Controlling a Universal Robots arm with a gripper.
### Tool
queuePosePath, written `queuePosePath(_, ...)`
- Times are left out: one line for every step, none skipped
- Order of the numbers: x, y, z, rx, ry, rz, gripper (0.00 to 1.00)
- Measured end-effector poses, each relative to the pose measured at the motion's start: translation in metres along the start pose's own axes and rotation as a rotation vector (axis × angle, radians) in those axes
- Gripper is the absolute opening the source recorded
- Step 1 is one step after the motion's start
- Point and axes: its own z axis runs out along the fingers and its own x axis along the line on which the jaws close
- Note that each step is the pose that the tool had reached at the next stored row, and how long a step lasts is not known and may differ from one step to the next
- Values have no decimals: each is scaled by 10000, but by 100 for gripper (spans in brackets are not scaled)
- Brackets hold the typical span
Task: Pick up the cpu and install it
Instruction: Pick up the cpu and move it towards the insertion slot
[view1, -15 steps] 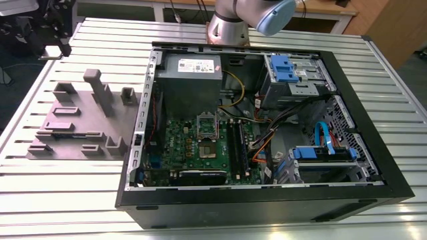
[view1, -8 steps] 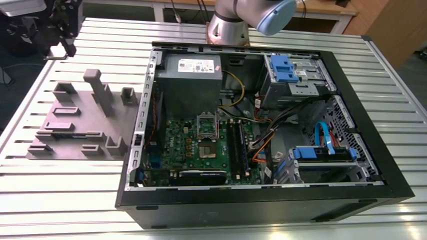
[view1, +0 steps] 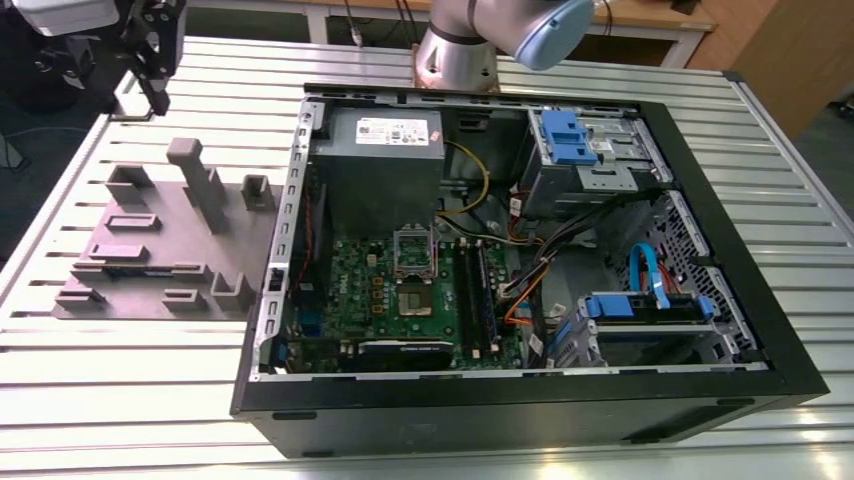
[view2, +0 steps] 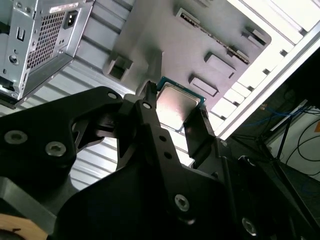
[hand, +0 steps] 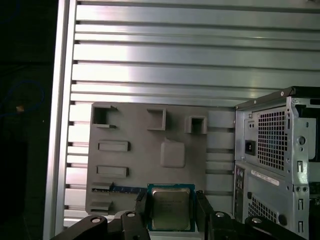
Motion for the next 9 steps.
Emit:
queuePosePath(-3, -8, 0, -1, -2, 14, 47)
queuePosePath(-4, -18, 0, -1, -2, 28, 47)
queuePosePath(-4, -32, -1, -1, -2, 42, 47)
queuePosePath(-4, -47, -1, -1, -4, 55, 47)
queuePosePath(-3, -64, -2, -2, -5, 65, 47)
queuePosePath(-3, -82, -3, -2, -5, 70, 47)
queuePosePath(-4, -98, -3, -2, -6, 76, 47)
queuePosePath(-6, -112, -4, -2, -6, 81, 47)
queuePosePath(-13, -118, -4, -2, -7, 87, 47)
